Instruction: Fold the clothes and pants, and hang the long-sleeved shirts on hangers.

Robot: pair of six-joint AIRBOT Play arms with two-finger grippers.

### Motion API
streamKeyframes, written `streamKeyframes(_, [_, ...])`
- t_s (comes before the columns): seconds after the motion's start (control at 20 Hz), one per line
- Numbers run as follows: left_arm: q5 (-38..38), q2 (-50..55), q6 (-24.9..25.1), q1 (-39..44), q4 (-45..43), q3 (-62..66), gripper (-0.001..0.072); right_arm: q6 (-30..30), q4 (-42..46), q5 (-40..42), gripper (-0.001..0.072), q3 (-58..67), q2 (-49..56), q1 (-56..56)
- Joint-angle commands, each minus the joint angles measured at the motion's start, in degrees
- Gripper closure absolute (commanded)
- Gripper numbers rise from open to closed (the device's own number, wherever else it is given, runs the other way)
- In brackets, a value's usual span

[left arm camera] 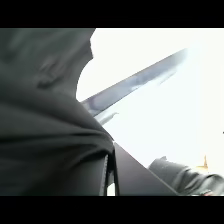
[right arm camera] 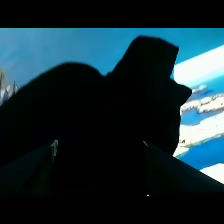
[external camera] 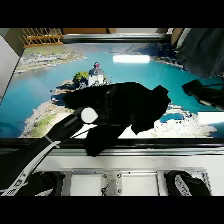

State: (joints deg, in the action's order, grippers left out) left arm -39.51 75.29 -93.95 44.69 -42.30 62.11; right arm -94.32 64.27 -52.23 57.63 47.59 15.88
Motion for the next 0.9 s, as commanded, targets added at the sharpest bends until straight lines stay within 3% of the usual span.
streamKeyframes(0.0, [3.37, 10.97, 0.11, 5.42, 0.31, 14.43, 0.0696, 0.02, -0.02, 0.83, 0.0134, 3.93, -3.85, 4.72])
streamKeyframes(0.1, [3.28, 17.92, 0.11, 5.79, 0.31, 22.36, 0.0681, 0.04, 0.02, 0.74, 0.0134, 3.93, -6.08, 6.91])
streamKeyframes(0.2, [3.02, 21.86, 0.0, 4.26, 0.39, 27.71, 0.0114, 0.04, 0.42, 0.74, 0.0134, 3.93, -7.39, 8.11])
streamKeyframes(0.25, [1.49, 22.4, 0.02, 2.36, 0.35, 29.64, 0.0077, 0.04, 0.74, 0.74, 0.0134, 3.93, -7.67, 8.39])
streamKeyframes(0.45, [-6.23, 16.94, 0.61, -10.36, -5.55, 29.81, 0.0076, 0.07, 1.27, -2.43, 0.0134, 3.91, -7.89, 8.55])
streamKeyframes(0.75, [-17.2, 3.67, 0.42, -33.75, -24.0, 9.86, 0.0077, 0.04, 1.22, -6.99, 0.0134, 3.69, -7.87, 8.52])
streamKeyframes(0.85, [-16.76, 1.62, 0.31, -41.99, -24.02, 2.38, 0.0077, 0.04, 1.22, -8.28, 0.0134, 3.67, -7.87, 8.48])
